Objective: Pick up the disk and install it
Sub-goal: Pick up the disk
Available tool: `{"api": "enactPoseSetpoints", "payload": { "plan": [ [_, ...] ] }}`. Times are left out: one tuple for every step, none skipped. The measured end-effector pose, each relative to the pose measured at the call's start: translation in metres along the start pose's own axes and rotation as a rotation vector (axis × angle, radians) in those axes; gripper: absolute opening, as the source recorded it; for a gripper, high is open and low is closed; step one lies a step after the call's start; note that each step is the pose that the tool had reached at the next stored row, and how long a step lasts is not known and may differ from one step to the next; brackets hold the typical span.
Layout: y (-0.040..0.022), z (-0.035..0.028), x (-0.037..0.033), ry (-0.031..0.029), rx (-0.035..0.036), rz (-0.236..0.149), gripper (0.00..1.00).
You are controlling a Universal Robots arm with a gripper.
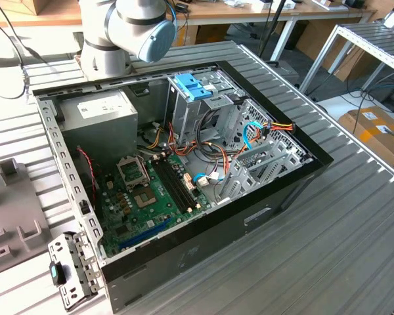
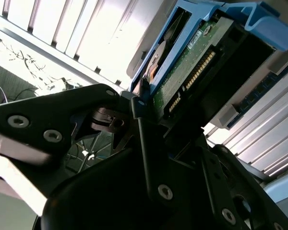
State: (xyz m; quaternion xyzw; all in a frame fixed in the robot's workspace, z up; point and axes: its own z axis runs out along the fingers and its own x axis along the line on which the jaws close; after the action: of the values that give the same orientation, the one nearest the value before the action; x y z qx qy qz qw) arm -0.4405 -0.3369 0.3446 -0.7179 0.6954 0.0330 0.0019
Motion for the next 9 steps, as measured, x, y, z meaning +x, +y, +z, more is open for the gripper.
{"api": "enactPoseSetpoints", "payload": {
  "plan": [
    [0.0,-0.0011,-0.0001,0.0,-0.0001,0.0,0.36],
    [0.0001,-0.0022,-0.0001,0.0,0.0,0.0,0.36],
    [0.0001,-0.0037,-0.0002,0.0,0.0,0.0,0.36],
    [0.0001,-0.0044,-0.0002,0.0,0.0,0.0,0.36],
    [0.0002,-0.005,-0.0003,-0.0001,0.0,0.0,0.36],
    [0.0002,-0.0058,-0.0003,0.0,0.0,0.0,0.36],
    [0.0002,-0.0064,-0.0003,0.0,-0.0001,0.0,0.36],
    [0.0003,-0.0074,-0.0004,0.0,0.0,0.0,0.36],
    [0.0003,-0.0086,-0.0005,0.0,-0.0001,0.0,0.36]
  ]
}}
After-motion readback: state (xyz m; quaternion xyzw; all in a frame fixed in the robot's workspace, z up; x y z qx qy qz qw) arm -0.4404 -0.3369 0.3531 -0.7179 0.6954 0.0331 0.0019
